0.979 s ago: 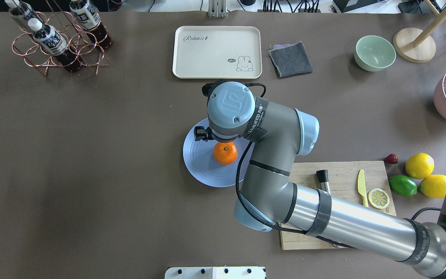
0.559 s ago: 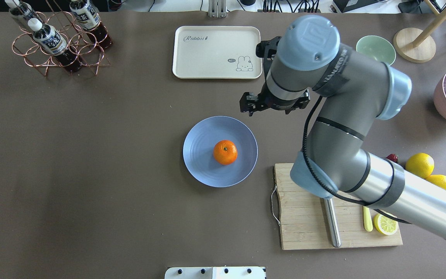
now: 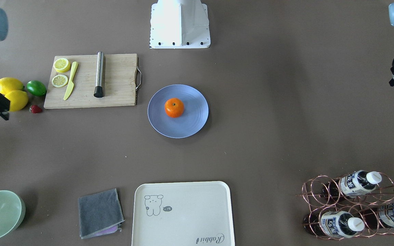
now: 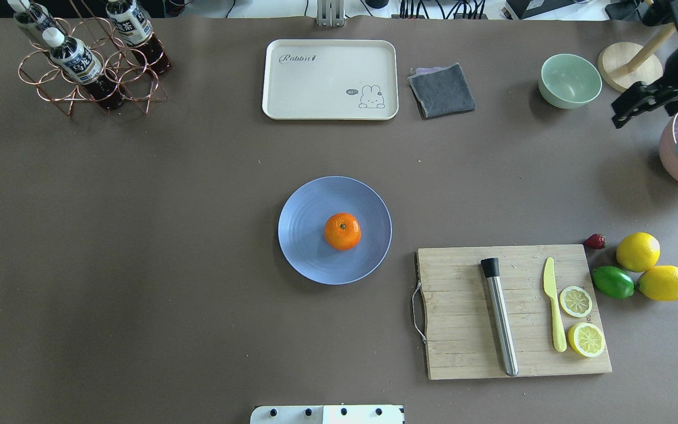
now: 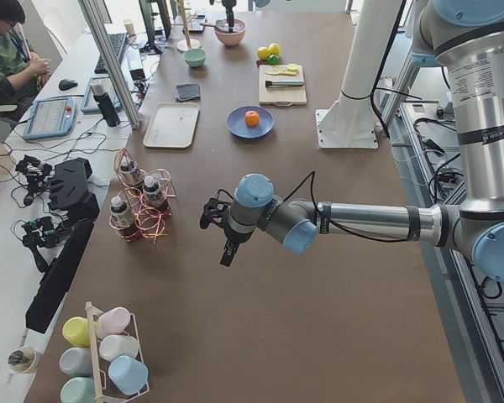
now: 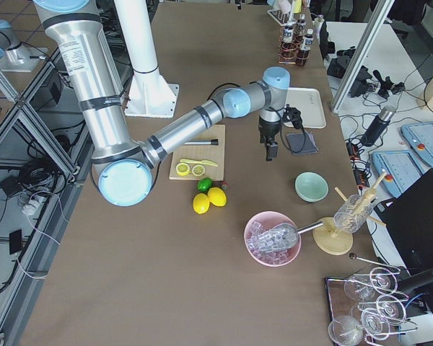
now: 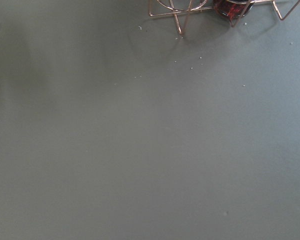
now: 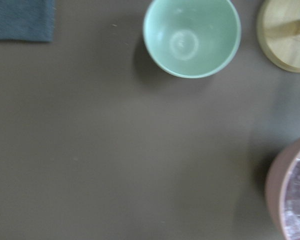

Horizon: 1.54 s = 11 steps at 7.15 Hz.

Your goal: Pick orange to plate

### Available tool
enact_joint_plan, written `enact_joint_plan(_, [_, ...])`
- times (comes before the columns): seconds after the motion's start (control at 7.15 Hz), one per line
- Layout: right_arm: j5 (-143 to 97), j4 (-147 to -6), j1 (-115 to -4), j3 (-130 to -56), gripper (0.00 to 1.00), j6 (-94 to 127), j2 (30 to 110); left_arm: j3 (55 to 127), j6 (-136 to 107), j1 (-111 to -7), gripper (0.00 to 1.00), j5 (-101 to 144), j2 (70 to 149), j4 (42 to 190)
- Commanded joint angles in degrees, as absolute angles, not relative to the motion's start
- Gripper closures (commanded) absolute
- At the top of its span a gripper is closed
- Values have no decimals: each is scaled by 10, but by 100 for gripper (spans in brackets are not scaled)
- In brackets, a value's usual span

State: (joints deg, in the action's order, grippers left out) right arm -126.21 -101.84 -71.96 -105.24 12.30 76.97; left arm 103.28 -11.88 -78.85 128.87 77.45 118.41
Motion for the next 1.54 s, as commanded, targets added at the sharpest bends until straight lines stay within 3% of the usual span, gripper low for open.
enact_joint_plan(0.0, [-1296, -1016, -870, -985, 0, -65, 855, 1030, 69, -864, 2, 1284, 822, 1026])
enact_joint_plan(0.42, [-1305, -1007, -961, -934, 0, -133, 903, 994, 117, -884, 2, 1288, 845, 983])
enact_joint_plan(1.4, [-1321, -965, -962, -935, 0, -127, 929, 994, 120, -887, 2, 1288, 834, 986])
